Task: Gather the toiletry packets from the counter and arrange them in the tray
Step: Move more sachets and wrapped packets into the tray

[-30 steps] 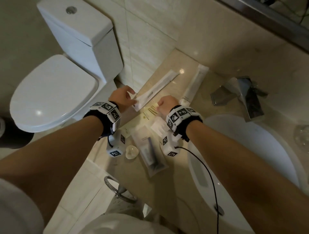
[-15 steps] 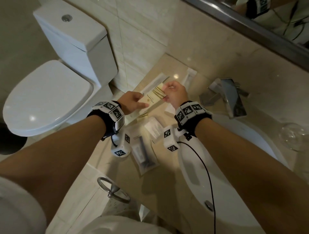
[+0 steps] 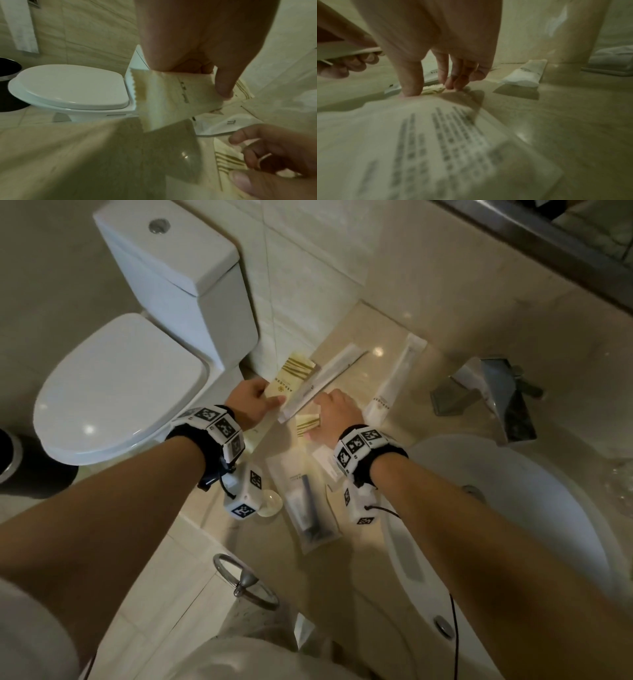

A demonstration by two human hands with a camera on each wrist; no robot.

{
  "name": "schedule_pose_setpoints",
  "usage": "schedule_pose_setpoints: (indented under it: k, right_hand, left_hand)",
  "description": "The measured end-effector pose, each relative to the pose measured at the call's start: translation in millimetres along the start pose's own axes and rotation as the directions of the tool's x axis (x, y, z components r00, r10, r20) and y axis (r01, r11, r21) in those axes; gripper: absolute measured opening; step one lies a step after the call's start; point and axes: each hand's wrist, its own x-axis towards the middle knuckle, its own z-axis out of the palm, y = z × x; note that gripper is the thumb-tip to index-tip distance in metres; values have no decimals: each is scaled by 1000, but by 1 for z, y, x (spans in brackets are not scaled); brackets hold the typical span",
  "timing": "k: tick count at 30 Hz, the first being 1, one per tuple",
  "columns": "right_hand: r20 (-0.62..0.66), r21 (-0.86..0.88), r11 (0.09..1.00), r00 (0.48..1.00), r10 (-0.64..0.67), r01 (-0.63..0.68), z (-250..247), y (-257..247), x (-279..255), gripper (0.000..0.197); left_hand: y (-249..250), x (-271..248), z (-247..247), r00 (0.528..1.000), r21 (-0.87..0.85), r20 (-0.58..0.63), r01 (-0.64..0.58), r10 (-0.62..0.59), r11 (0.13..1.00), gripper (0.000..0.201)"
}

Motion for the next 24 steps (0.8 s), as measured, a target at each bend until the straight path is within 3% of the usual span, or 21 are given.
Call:
schedule_pose_setpoints:
  k: [7, 12, 15, 18, 21, 24]
  right_hand:
    - [115, -67, 997, 992, 52, -44, 2, -6, 8, 47]
    - [34, -126, 992, 999, -1, 5, -5, 0, 3, 25]
    - [-74, 93, 994, 996, 58, -51, -9, 10, 0, 18]
    - [-189, 415, 906, 967, 172, -80, -21, 23, -2, 15]
    - [-279, 602, 799, 937, 211, -1, -45, 36, -10, 13]
    - [-384, 680, 726, 895, 227, 108, -71, 48, -25, 14]
  left_hand:
    - [-5, 3, -6, 1000, -2, 1, 12, -12, 1000, 32]
    - [3, 5, -4, 999, -6, 36, 7, -7, 1000, 33]
    - [9, 5, -3, 999, -18, 44, -4, 5, 1000, 34]
    - [19, 4, -3, 999, -30, 28, -17, 18, 999, 30]
    - [32, 2, -2, 997, -98, 11, -71, 73, 993, 37]
    - [56, -2, 3, 979, -25, 15, -201, 202, 979, 48]
